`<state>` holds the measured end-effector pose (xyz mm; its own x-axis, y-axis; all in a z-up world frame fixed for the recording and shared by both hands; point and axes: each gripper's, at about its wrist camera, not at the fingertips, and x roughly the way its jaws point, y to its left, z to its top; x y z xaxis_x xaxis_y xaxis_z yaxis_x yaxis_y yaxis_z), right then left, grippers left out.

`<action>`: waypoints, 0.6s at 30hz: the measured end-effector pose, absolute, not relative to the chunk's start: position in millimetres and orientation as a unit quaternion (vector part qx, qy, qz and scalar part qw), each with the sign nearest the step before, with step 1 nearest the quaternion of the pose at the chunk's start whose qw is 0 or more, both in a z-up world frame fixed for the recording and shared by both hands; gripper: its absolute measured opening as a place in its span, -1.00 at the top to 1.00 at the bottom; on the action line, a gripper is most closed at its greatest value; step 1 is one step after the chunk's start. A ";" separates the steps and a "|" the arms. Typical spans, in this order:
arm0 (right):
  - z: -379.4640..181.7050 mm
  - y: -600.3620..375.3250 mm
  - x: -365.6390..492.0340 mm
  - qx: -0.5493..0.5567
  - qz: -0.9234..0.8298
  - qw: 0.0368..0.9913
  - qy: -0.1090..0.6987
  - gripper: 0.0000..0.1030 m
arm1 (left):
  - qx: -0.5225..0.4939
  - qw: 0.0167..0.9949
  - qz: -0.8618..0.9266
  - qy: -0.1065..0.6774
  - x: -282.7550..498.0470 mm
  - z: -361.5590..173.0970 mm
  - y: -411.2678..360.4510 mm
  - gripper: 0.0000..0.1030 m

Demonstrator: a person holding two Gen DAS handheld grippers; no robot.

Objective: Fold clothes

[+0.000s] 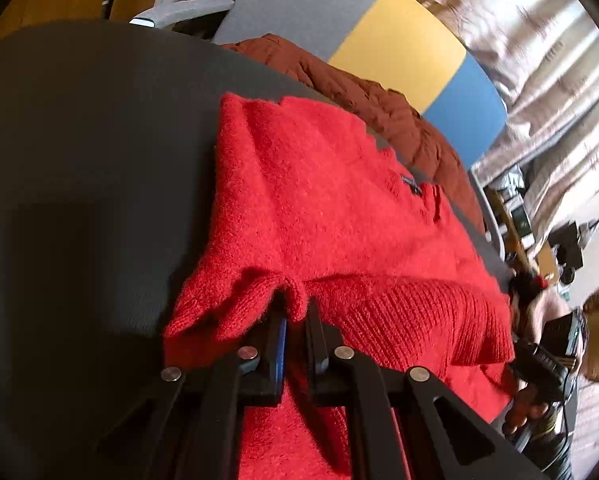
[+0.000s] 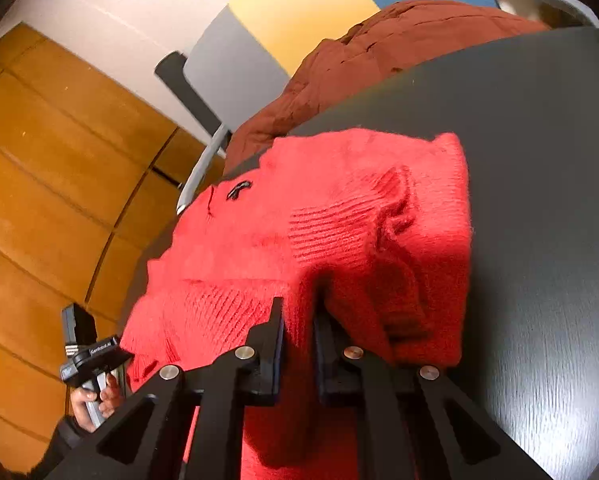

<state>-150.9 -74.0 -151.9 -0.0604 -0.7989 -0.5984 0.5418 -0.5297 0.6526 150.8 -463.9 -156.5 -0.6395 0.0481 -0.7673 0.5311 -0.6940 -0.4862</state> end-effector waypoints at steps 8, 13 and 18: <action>-145.6 -38.2 -109.4 0.520 -0.686 0.492 -0.132 0.74 | 0.410 0.131 -0.819 0.380 218.4 -138.7 -428.7 0.89; -126.0 -25.3 -92.4 0.505 -0.670 0.522 -0.153 0.73 | 0.341 0.074 -0.833 0.430 252.9 -100.9 -425.3 0.89; -106.6 -27.5 -102.1 0.485 -0.660 0.535 -0.207 0.74 | 0.287 0.049 -0.829 0.478 237.0 -73.7 -446.4 0.90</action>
<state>-102.1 -27.5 -106.6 0.0432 -0.9069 -0.4192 0.5061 -0.3419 0.7918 237.0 -446.4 -73.7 -0.8310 0.1933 -0.5217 0.3549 -0.5379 -0.7646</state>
